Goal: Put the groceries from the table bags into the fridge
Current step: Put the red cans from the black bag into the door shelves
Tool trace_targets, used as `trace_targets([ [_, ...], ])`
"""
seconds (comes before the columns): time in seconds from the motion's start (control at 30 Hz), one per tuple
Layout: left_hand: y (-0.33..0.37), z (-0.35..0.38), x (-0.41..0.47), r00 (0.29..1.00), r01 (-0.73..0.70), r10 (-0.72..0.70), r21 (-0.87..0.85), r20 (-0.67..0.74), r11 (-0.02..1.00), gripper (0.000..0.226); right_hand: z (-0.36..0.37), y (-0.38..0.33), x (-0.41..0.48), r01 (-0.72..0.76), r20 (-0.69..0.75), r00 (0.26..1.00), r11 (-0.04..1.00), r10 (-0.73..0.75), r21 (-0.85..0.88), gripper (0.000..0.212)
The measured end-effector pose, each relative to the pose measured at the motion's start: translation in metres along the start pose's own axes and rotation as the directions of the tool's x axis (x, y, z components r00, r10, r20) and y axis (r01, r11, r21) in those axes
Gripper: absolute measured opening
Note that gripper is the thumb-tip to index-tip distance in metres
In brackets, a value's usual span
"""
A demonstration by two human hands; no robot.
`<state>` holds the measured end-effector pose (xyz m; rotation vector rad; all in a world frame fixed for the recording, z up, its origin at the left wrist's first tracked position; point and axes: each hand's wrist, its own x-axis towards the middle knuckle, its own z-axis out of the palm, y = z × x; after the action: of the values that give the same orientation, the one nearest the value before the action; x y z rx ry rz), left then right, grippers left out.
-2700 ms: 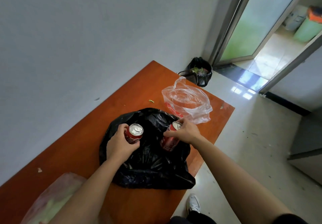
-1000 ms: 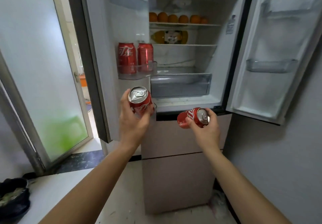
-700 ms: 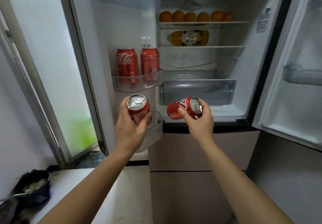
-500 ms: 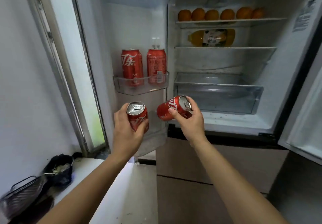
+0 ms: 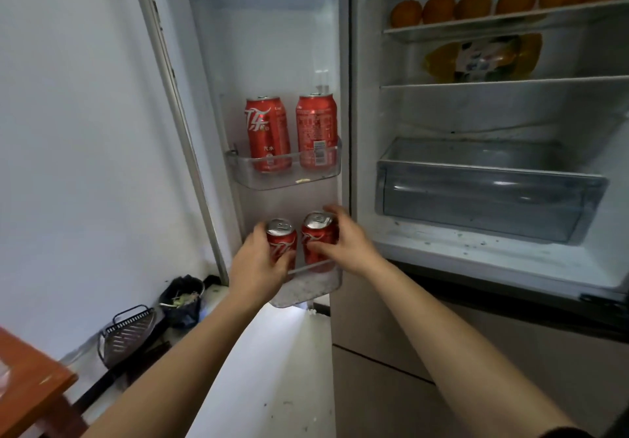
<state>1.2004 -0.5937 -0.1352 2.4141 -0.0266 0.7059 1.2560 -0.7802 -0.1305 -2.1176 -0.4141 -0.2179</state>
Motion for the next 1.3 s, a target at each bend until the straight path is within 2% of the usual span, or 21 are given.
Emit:
trace_targets([
  [0.13, 0.001, 0.003, 0.008, 0.995, -0.012, -0.001, 0.131, 0.098, 0.991, 0.057, 0.004, -0.003, 0.004, 0.073, 0.073, 0.996, 0.976, -0.059, -0.205, 0.064],
  [0.27, -0.002, 0.003, 0.014, 0.988, 0.015, -0.042, 0.178, 0.152, 0.984, 0.055, 0.01, -0.005, 0.009, 0.099, 0.096, 0.993, 0.926, -0.069, -0.365, 0.062],
  [0.5, -0.019, 0.006, 0.022, 0.989, -0.042, 0.024, 0.123, 0.146, 0.991, 0.056, 0.017, -0.002, 0.014, 0.124, -0.019, 0.987, 0.818, -0.162, -0.562, 0.065],
  [0.73, -0.036, -0.001, 0.0, 0.981, -0.194, 0.193, 0.054, 0.03, 0.979, 0.052, 0.019, 0.009, -0.009, 0.111, -0.065, 0.987, 0.914, -0.147, -0.391, 0.064],
  [0.87, -0.052, -0.01, -0.033, 0.97, -0.231, 0.24, 0.158, -0.044, 0.96, 0.055, 0.024, 0.016, -0.028, 0.098, -0.124, 0.981, 0.938, -0.146, -0.333, 0.063],
  [1.0, -0.077, -0.024, -0.07, 0.983, -0.156, 0.177, 0.282, -0.052, 0.947, 0.055, 0.047, 0.01, -0.043, 0.094, -0.269, 0.943, 0.93, -0.198, -0.356, 0.065],
  [1.1, -0.102, -0.05, -0.093, 0.994, -0.03, 0.07, 0.404, -0.085, 0.914, 0.057, 0.077, -0.01, -0.049, 0.193, -0.325, 0.891, 0.912, -0.317, -0.361, 0.065],
  [1.2, -0.129, -0.089, -0.114, 0.991, 0.105, -0.047, 0.506, -0.126, 0.856, 0.061, 0.117, -0.036, -0.054, 0.331, -0.266, 0.846, 0.847, -0.462, -0.417, 0.067],
  [1.3, -0.162, -0.134, -0.14, 0.974, 0.22, -0.152, 0.563, -0.166, 0.797, 0.065, 0.166, -0.067, -0.062, 0.43, -0.153, 0.84, 0.809, -0.521, -0.4, 0.068],
])
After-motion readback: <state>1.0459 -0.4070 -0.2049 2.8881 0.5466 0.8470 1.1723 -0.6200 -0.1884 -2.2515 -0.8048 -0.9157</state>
